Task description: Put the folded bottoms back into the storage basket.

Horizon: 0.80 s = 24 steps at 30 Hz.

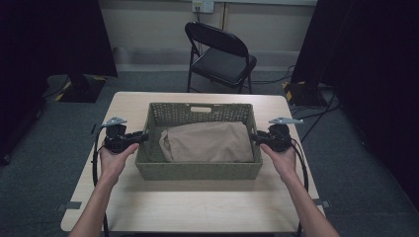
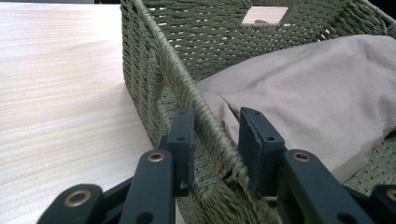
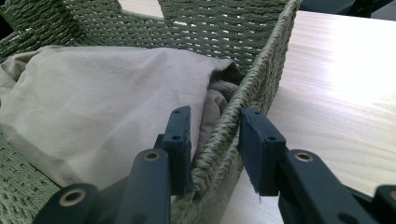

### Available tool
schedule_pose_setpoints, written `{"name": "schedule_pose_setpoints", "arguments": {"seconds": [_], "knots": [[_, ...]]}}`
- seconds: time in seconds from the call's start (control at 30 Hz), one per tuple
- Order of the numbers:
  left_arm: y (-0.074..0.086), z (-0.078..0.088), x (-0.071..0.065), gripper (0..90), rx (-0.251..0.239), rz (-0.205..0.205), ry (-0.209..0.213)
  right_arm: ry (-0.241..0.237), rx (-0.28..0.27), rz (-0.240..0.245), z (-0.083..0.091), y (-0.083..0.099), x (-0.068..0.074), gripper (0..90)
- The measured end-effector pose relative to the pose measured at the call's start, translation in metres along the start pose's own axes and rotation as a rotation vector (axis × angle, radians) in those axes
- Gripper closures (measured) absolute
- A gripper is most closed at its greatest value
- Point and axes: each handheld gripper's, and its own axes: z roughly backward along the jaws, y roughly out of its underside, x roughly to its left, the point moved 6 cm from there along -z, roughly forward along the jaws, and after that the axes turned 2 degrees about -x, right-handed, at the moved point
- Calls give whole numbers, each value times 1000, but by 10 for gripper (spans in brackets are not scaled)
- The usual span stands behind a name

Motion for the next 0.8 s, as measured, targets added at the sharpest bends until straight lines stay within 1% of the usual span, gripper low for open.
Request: {"name": "schedule_pose_setpoints", "arguments": {"seconds": [0.27,0.3,0.33,0.47,0.5,0.6,0.67,0.8], "knots": [[2,2,0,675,0,7,10,0,22,6,5,3,3,642],[2,3,0,678,-1,7,12,6,33,23,7,3,5,639],[3,4,-1,679,4,11,13,4,36,25,8,4,6,637],[6,10,-4,680,25,-16,7,-14,34,22,15,9,11,630],[7,12,-5,680,28,-15,10,-18,32,22,16,11,12,629],[12,18,-8,676,27,-11,20,-27,32,22,21,14,15,628],[15,21,-10,674,22,-16,23,-34,31,21,25,17,18,626],[18,25,-12,674,19,-13,30,-26,38,27,29,21,22,626]]}}
